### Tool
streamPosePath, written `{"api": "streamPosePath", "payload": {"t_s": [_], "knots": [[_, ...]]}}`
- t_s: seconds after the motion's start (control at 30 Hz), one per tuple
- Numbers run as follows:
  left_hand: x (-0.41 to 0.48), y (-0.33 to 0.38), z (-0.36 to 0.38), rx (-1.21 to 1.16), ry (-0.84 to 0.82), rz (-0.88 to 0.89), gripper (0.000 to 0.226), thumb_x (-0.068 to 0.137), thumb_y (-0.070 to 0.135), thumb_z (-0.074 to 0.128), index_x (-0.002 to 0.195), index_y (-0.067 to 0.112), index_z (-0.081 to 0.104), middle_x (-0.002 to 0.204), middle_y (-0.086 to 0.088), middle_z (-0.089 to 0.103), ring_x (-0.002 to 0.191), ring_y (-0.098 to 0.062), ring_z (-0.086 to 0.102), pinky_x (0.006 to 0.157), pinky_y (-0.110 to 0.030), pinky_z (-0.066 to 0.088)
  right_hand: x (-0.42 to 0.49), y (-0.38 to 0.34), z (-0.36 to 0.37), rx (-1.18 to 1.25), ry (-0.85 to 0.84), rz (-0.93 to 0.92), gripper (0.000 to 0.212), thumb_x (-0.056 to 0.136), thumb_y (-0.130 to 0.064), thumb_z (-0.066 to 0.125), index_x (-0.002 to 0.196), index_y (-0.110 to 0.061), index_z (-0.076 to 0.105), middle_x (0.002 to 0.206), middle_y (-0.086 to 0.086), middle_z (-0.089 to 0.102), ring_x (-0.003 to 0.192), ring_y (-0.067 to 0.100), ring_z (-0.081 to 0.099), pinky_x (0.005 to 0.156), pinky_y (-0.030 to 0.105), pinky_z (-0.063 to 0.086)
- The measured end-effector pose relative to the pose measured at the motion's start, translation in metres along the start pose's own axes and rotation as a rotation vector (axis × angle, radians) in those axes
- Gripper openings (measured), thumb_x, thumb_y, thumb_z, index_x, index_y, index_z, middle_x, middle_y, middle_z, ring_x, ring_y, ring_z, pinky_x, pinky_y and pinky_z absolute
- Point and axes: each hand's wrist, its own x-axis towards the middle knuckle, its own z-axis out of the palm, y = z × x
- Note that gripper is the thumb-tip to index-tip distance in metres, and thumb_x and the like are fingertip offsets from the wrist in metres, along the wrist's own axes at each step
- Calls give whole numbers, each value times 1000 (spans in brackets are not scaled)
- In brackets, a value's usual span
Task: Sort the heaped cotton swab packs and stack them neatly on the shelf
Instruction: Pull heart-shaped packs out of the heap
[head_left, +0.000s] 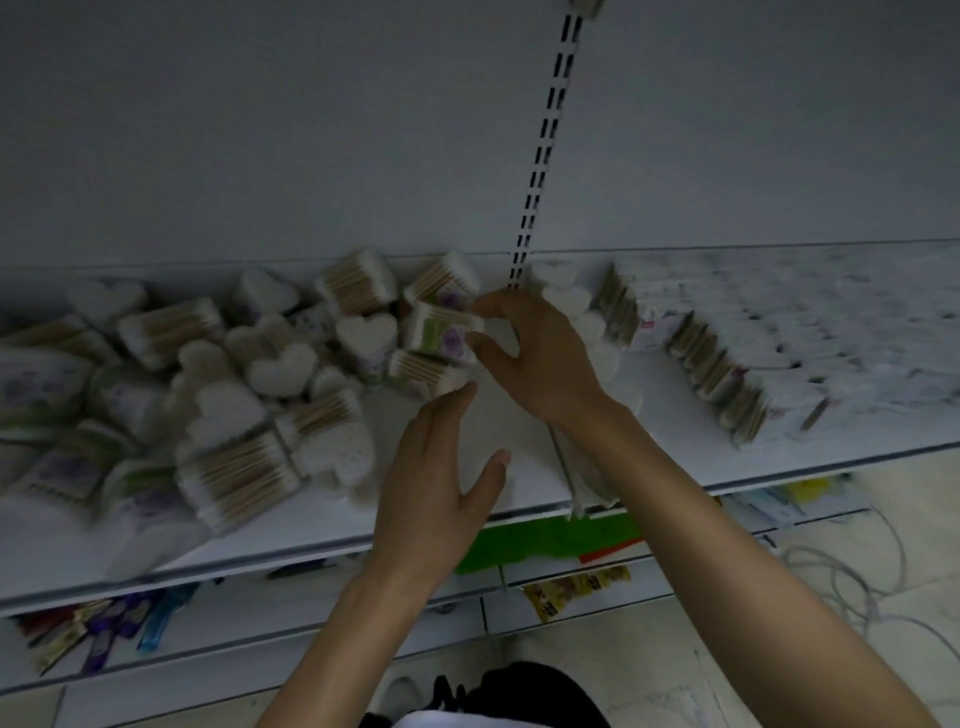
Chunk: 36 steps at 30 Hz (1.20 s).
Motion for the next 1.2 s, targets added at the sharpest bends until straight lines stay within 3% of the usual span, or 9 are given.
{"api": "streamPosePath", "payload": {"t_s": [0.07,0.2,0.4,0.47,0.57,0.77,0.97,1.07,1.2], "knots": [[2,4,13,36,-65,-10,67,89,39,62,147,23,31,141,3,43,124,-3,36,98,-8,24,6,4,-10,-2,-37,-44,27,88,-22,59,111,-9,66,105,9,67,96,24,62,84,40,51],[-3,11,48,39,-216,-29,86,83,43,71,142,41,8,144,16,27,130,4,22,99,-2,14,13,21,-41,35,-43,-79,18,88,-13,60,103,-8,68,98,-6,64,90,2,56,81,11,43],[-2,30,98,-61,-197,-128,115,64,59,75,130,50,-18,133,40,-13,124,20,1,94,9,-1,-3,65,-69,-50,-130,-34,40,88,-38,50,115,-13,65,113,3,65,107,22,57,90,27,40],[4,33,109,-38,-186,-135,117,61,68,69,134,45,-20,141,37,-11,130,17,2,97,8,0,-7,76,-73,-147,-182,-77,52,90,-46,46,126,-11,59,128,11,59,120,29,50,99,33,34],[11,32,121,18,-170,-149,116,66,71,68,146,37,-9,154,23,8,138,6,15,102,4,8,-15,90,-67,-234,-433,-46,63,96,-50,38,146,-13,35,154,11,27,144,23,20,115,31,10],[12,41,135,-9,-119,-186,120,63,75,65,153,28,1,150,31,14,136,7,22,103,1,15,-20,107,-59,-233,-458,-126,70,90,-52,24,147,-12,31,157,11,18,146,22,12,115,27,0],[10,47,141,-46,-67,-226,115,62,70,73,142,45,-6,143,42,2,131,25,10,103,2,11,-15,105,-67,-164,-441,-169,62,95,-49,32,143,-11,40,153,13,31,142,25,24,114,30,12],[7,41,141,-10,-84,-254,115,60,75,69,140,47,-8,149,34,0,137,16,9,106,0,9,-12,105,-69,-121,-391,-147,58,92,-47,33,137,-13,48,145,9,43,137,24,32,111,30,19],[5,39,134,43,-122,-296,131,49,83,67,141,42,-16,144,38,-15,132,23,-7,105,2,3,4,100,-66,-71,-298,-222,44,91,-38,49,121,-9,60,120,12,60,113,29,53,93,40,44]]}}
